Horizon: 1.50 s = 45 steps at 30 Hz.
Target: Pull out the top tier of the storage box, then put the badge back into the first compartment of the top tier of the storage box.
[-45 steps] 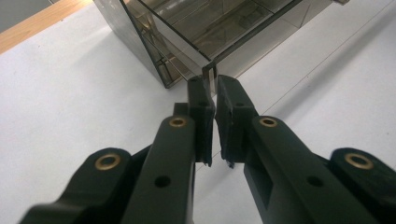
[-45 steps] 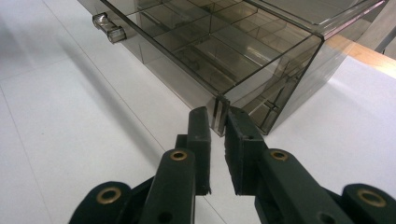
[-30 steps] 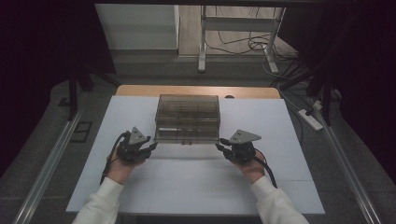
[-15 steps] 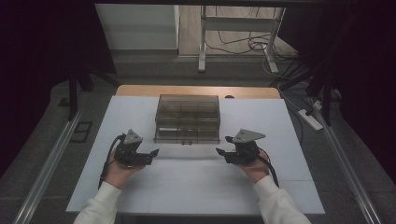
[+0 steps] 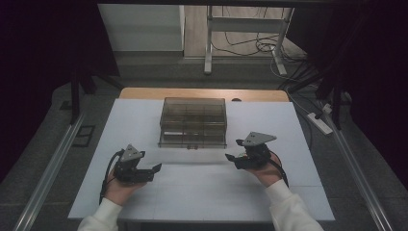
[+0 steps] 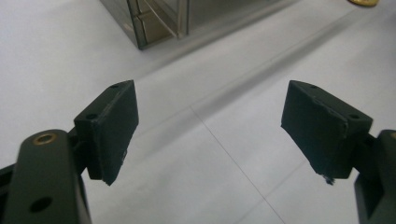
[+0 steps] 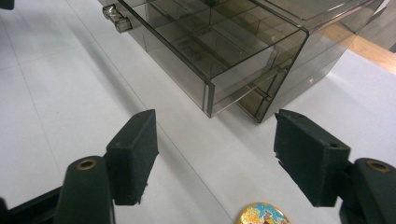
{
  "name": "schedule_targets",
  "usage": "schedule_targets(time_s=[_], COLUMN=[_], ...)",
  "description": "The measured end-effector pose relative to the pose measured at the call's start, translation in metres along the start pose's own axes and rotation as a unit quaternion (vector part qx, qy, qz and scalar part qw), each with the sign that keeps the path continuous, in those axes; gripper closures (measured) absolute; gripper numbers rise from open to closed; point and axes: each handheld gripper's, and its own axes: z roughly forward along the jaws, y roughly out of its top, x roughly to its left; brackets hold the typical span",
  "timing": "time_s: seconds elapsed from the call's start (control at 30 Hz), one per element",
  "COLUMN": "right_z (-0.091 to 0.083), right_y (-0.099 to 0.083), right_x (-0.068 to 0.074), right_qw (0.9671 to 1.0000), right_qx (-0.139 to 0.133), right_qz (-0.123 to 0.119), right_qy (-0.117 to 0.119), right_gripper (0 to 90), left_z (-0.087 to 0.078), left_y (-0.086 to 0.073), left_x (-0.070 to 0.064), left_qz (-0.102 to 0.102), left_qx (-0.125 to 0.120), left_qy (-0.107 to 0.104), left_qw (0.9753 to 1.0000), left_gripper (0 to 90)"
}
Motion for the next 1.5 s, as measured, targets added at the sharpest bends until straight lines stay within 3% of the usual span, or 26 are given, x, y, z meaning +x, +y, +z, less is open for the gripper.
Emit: schedule_targets(time_s=[0.6,0.97,1.2,1.5], right_z=[-0.016,-0.014,-0.005,0.002], right_y=[0.006,0.003,0.0,-0.004], right_x=[-0.009,-0.016,-0.017,-0.022], right_qw=[0.9999,0.9987,0.996,0.9939], right_qx=[0.008,0.051,0.089,0.109], right_qz=[-0.006,0.005,0.009,0.018], right_qy=[-0.003,-0.001,-0.005,-0.009], right_gripper=[28.8,28.3,27.0,26.7], left_z=[-0.005,-0.002,-0.002,0.0], left_y=[-0.018,-0.022,-0.023,-0.024], left_x=[-0.004,-0.001,-0.002,-0.003], left_qz=[0.005,0.001,0.002,0.003], left_qx=[0.014,0.018,0.02,0.027], left_qy=[0.001,0.002,-0.002,-0.006], left_qw=[0.9999,0.9998,0.9998,0.9996], left_gripper=[18.4,18.3,17.9,17.9])
